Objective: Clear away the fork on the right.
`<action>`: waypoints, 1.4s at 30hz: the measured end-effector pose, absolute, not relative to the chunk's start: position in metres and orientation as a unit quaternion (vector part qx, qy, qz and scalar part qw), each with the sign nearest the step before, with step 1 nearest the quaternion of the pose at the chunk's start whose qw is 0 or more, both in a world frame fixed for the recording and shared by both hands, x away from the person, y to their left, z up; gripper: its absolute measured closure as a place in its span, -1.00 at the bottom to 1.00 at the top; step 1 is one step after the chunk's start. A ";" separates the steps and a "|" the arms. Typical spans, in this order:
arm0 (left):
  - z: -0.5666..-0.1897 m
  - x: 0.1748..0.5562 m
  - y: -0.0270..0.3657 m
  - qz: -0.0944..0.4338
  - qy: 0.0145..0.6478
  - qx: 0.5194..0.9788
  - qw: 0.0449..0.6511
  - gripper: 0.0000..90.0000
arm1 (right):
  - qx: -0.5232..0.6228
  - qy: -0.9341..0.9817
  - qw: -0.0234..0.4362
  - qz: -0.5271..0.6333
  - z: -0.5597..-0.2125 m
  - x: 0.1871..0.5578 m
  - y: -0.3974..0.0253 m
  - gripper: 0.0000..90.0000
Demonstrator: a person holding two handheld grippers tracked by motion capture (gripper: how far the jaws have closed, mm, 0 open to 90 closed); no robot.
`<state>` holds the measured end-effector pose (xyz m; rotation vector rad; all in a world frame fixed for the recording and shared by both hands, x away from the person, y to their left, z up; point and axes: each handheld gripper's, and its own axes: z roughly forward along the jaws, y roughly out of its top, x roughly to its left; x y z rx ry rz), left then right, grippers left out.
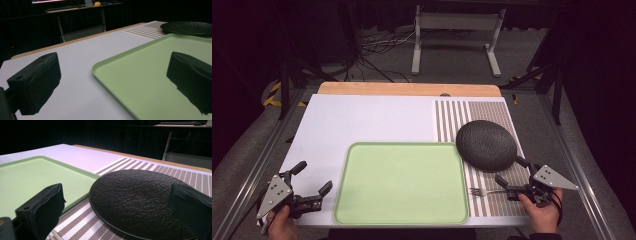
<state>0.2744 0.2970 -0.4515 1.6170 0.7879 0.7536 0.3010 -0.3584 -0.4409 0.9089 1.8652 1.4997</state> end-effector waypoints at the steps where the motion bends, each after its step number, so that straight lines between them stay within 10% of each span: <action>1: -0.451 0.274 0.297 0.320 0.334 0.686 0.561 -1.00 | 0.340 0.698 0.287 0.561 -0.441 0.301 -0.358 -0.98; 42: -0.451 0.274 0.297 0.318 0.334 0.688 0.561 -1.00 | 0.324 0.705 0.263 0.574 -0.430 0.311 -0.347 -0.98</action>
